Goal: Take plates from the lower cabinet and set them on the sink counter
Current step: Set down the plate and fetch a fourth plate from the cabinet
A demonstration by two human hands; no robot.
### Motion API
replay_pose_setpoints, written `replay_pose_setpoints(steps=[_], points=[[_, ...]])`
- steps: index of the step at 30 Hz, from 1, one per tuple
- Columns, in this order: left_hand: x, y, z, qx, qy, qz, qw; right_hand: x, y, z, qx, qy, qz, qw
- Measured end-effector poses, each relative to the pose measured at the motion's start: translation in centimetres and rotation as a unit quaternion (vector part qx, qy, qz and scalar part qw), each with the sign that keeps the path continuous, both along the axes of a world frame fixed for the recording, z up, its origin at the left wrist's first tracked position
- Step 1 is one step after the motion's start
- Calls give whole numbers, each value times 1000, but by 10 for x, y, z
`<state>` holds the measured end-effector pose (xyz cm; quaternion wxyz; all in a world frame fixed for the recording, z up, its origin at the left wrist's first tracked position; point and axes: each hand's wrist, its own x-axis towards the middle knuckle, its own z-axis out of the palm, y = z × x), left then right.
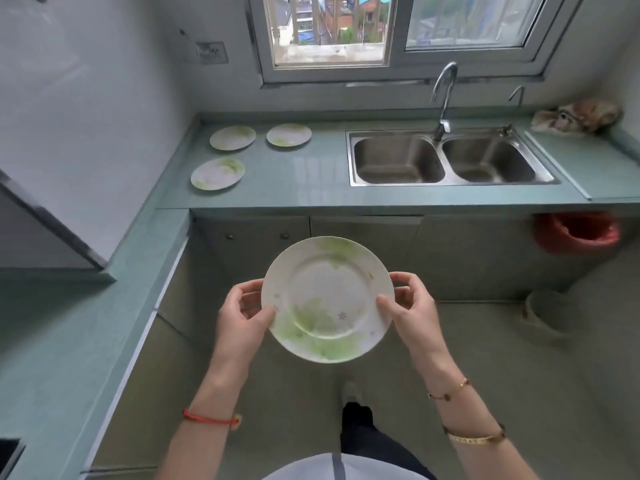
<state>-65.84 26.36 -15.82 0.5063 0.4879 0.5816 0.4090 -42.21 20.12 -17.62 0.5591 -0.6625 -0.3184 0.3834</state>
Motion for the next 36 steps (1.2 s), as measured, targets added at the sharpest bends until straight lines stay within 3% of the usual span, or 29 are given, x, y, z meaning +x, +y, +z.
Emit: replay_pose_setpoints(steps=[9,19,36], points=[[62,124,2,2,-10,59,998,66,152,10,-7,-13,58,998],[65,273,-17,-28,5,82,996,75,316,-2,-52,-49,84,994],[32,571,-83,-96,78,3,992,28,603,-78,-149,-137,17,979]])
